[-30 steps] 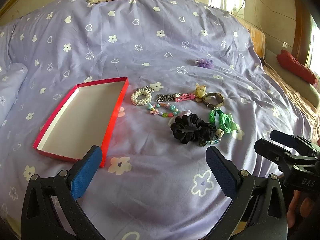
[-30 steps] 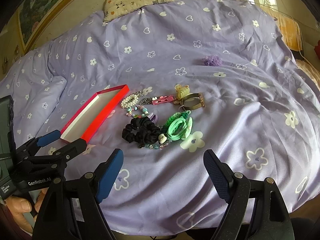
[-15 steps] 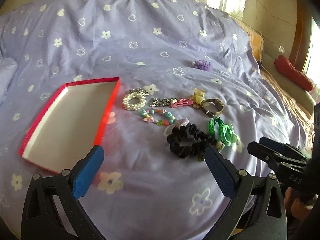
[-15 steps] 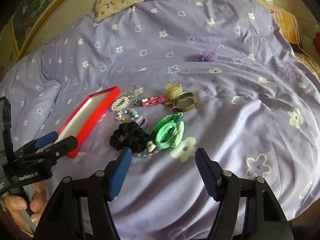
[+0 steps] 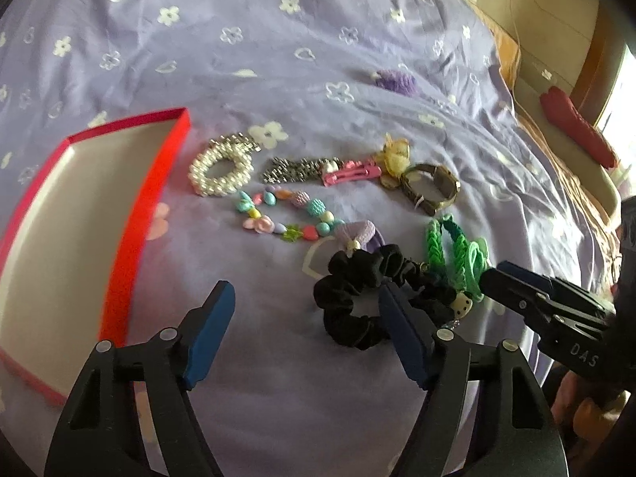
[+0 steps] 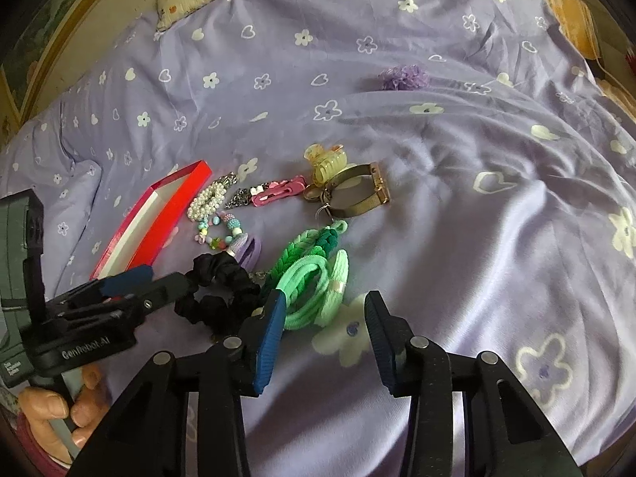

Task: Organize jewelry
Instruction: 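Grasp the black scrunchie with the left tool while the right tool grasps the green hair ties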

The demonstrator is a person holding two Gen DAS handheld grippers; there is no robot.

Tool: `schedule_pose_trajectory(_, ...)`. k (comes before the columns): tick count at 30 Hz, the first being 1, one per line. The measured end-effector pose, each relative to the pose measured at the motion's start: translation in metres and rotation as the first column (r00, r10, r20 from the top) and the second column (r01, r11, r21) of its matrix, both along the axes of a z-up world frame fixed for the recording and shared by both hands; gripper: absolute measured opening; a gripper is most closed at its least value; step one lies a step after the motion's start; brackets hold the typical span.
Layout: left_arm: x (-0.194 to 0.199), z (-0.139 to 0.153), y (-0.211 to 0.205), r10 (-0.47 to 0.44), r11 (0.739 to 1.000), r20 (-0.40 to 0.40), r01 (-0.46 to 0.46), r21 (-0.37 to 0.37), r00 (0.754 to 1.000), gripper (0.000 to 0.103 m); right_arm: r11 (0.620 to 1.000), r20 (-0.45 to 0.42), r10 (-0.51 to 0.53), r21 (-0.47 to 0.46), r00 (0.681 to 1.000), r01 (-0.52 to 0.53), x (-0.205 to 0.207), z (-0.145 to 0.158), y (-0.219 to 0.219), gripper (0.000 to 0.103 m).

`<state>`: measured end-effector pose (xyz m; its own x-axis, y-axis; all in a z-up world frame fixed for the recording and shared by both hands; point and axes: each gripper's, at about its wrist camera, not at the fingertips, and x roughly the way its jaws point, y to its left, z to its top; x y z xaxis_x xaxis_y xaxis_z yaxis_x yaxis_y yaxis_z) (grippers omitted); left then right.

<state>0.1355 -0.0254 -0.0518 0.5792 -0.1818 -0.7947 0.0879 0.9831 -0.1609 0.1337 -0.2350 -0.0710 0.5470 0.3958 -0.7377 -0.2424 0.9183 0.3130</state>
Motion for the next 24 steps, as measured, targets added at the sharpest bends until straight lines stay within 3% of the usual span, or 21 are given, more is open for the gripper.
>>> schedule_pose_trajectory(4, 0.006, -0.008, -0.002, -0.025, 1.0, -0.032, 0.025, -0.018, 0.999, 0.059, 1.0, -0.023, 0.01, -0.003, 1.0, -0.01, 0.007, -0.006, 0.004, 0.025)
schedule_pose_trajectory(7, 0.008, -0.009, -0.004, -0.046, 0.998, -0.043, 0.044, -0.038, 0.998, 0.046, 1.0, -0.028, 0.012, -0.008, 1.0, -0.013, 0.008, -0.008, 0.005, 0.019)
schedule_pose_trajectory(12, 0.006, -0.007, -0.01, -0.088, 0.995, -0.042, 0.085, -0.057, 0.995, 0.014, 1.0, -0.028, 0.008, -0.003, 1.0, -0.008, 0.006, -0.006, 0.002, 0.015)
schedule_pose_trajectory(16, 0.001, -0.002, -0.009, -0.099, 0.993, -0.027, 0.097, -0.064, 0.995, 0.009, 1.0, -0.011, 0.005, -0.006, 1.0, -0.005, 0.002, -0.001, -0.001, 0.014)
schedule_pose_trajectory(24, -0.014, 0.023, 0.008, -0.067, 0.993, 0.034, 0.069, -0.093, 0.997, 0.007, 1.0, 0.027, 0.022, 0.022, 0.999, -0.023, -0.005, 0.02, 0.004, 0.013)
